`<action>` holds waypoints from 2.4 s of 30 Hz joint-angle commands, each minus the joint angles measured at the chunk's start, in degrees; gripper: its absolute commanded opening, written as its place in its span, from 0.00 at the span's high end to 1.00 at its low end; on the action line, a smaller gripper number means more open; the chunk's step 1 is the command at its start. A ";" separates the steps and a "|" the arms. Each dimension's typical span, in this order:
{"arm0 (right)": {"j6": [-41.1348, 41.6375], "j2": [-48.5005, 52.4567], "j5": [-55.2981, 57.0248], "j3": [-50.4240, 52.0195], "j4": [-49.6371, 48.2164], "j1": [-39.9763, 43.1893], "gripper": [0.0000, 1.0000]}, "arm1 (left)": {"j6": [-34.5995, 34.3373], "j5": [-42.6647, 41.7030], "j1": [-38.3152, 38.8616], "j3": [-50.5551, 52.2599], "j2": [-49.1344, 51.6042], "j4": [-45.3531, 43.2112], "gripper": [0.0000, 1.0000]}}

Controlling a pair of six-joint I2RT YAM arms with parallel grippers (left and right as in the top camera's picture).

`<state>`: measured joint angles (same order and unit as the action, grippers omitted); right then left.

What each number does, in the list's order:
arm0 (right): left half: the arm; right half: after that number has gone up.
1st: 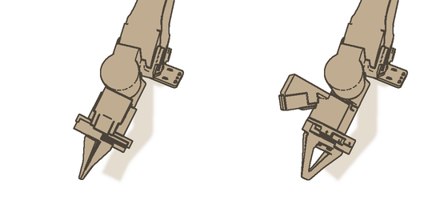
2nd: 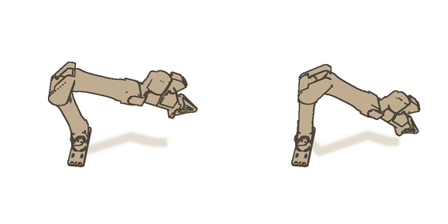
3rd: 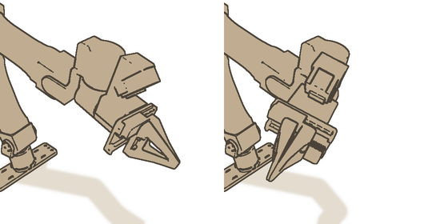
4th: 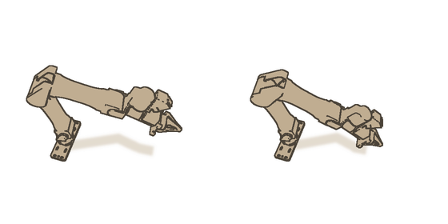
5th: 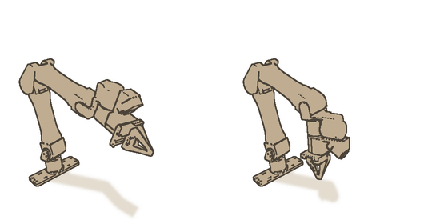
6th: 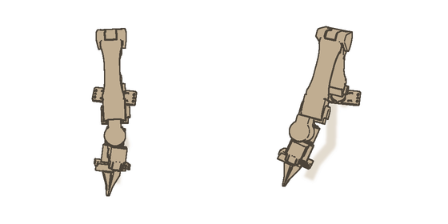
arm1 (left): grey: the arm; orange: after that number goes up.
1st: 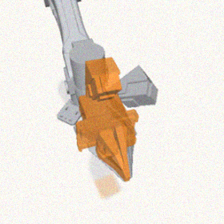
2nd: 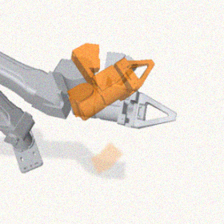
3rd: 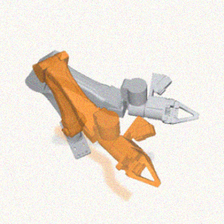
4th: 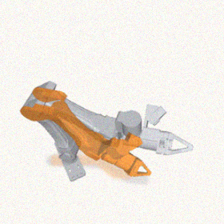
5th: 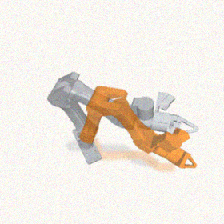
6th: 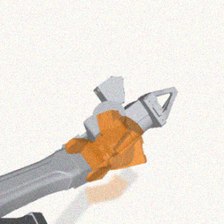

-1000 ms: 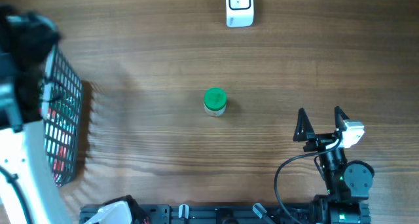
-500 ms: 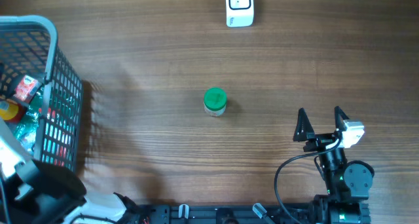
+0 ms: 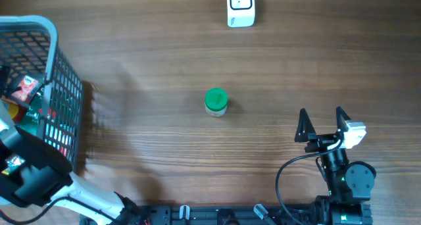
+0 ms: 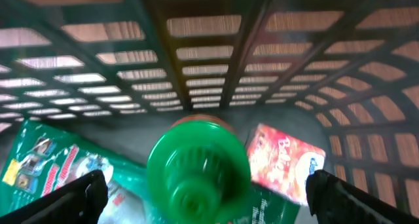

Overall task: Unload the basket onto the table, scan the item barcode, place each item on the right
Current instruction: 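Reach the left gripper into the basket and grasp the red sauce bottle, then carry the sauce bottle with the left gripper and place it beside the jar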

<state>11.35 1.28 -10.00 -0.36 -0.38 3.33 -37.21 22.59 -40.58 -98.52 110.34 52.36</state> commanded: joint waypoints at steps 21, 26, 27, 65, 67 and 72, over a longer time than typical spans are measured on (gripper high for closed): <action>0.68 0.07 1.03 0.07 -0.20 0.39 0.00 | -0.57 6.29 -0.81 0.04 5.22 -3.37 0.20; 0.70 0.07 1.03 0.07 -0.20 0.39 0.00 | -0.57 4.00 -0.81 0.04 7.13 -2.56 0.40; 0.70 0.07 1.03 0.07 -0.20 0.39 0.00 | -0.57 4.02 -0.85 0.04 7.13 -2.19 0.44; 0.68 0.07 1.03 0.07 -0.20 0.39 0.00 | 2.47 -23.67 41.07 0.04 -39.10 1.01 0.51; 0.68 0.07 1.03 0.07 -0.20 0.39 0.00 | 2.47 -20.31 47.12 0.04 -36.65 1.92 0.51; 0.68 0.07 1.03 0.07 -0.20 0.39 0.00 | 2.45 -18.84 60.43 0.04 -27.36 -0.90 0.51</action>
<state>11.35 1.28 -9.98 -0.36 -0.38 3.33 -35.64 1.43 12.45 -97.97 77.52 53.95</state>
